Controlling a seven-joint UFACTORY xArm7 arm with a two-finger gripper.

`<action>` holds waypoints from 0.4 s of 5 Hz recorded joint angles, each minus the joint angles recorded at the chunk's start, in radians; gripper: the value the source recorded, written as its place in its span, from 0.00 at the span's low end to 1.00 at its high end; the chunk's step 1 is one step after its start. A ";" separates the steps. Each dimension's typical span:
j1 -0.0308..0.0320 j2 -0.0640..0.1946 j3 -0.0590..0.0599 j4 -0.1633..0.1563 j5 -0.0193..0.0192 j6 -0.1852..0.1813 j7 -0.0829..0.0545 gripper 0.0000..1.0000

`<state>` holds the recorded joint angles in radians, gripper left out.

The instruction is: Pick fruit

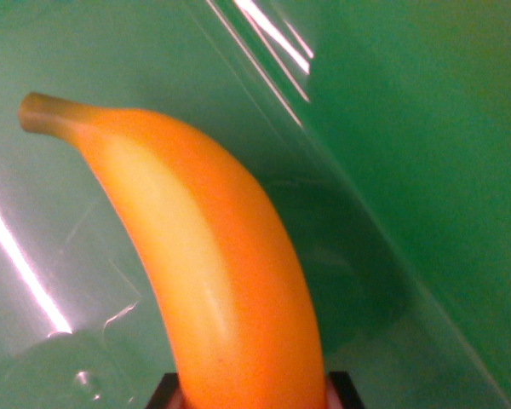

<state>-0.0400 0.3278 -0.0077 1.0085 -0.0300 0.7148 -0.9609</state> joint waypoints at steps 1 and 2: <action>-0.0001 -0.013 0.000 0.017 0.0004 0.030 -0.001 1.00; -0.0001 -0.013 0.000 0.017 0.0004 0.030 -0.001 1.00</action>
<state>-0.0401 0.3147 -0.0074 1.0257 -0.0296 0.7450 -0.9616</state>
